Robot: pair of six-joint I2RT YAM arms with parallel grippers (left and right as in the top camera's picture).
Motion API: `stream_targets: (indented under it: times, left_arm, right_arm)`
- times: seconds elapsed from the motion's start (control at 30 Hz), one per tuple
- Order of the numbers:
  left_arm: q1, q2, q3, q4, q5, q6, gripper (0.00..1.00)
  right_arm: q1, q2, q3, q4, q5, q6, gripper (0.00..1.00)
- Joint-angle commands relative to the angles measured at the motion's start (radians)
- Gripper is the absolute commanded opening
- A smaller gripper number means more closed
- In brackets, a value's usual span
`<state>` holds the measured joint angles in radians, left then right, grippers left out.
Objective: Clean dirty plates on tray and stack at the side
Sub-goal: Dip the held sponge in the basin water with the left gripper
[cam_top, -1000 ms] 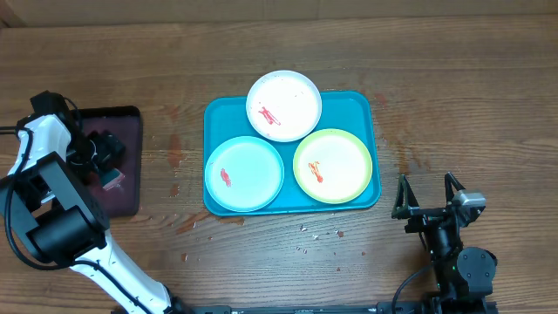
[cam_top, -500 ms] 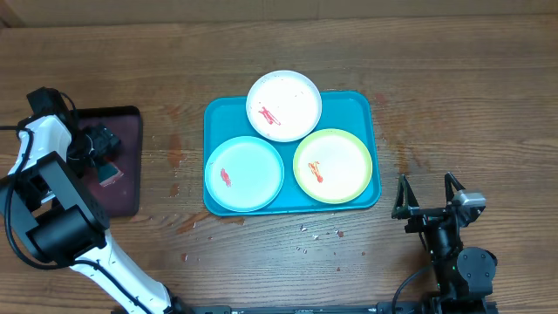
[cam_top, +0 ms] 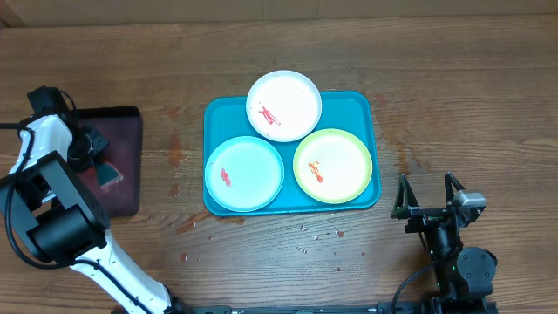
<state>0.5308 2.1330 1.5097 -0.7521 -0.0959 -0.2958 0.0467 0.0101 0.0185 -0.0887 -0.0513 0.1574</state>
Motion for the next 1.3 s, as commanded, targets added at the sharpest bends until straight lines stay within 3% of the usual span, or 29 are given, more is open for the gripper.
stream_targets:
  times: [0.0, 0.2, 0.33, 0.4, 0.57, 0.63, 0.7, 1.0, 1.07, 1.2, 1.27]
  left_arm:
    - [0.003, 0.036, -0.024, -0.069, -0.007, 0.005, 1.00]
    - [-0.003, 0.036, -0.024, -0.212, 0.005, 0.005, 1.00]
    - [-0.003, 0.036, -0.024, -0.294, 0.021, 0.004, 0.92]
    - [-0.003, 0.036, -0.024, -0.320, 0.037, 0.004, 0.73]
    - [-0.003, 0.036, -0.024, -0.318, 0.037, 0.004, 0.04]
    - [-0.003, 0.036, -0.024, -0.304, 0.037, 0.004, 0.06]
    - [-0.002, 0.036, -0.024, -0.268, 0.037, 0.005, 1.00]
    - [-0.001, 0.036, -0.024, -0.081, 0.033, 0.005, 1.00]
    - [-0.001, 0.036, -0.024, -0.069, 0.033, 0.005, 0.84]
    - [-0.001, 0.036, -0.024, -0.070, 0.033, 0.041, 0.33]
    - [-0.001, 0.036, -0.024, -0.079, 0.034, 0.048, 0.21]
  right_arm:
    - [0.005, -0.007, -0.010, 0.008, 0.006, 0.007, 1.00]
    - [0.005, -0.007, -0.010, 0.008, 0.006, 0.007, 1.00]
    - [0.005, -0.007, -0.010, 0.008, 0.006, 0.007, 1.00]
    - [0.005, -0.007, -0.010, 0.008, 0.006, 0.007, 1.00]
    - [0.005, -0.007, -0.010, 0.008, 0.006, 0.007, 1.00]
    - [0.005, -0.007, -0.010, 0.008, 0.006, 0.007, 1.00]
    - [0.005, -0.007, -0.010, 0.008, 0.006, 0.007, 1.00]
    - [0.005, -0.007, -0.010, 0.008, 0.006, 0.007, 1.00]
    - [0.005, -0.007, -0.010, 0.008, 0.006, 0.007, 1.00]
    - [0.005, -0.007, -0.010, 0.008, 0.006, 0.007, 1.00]
    - [0.005, -0.007, -0.010, 0.008, 0.006, 0.007, 1.00]
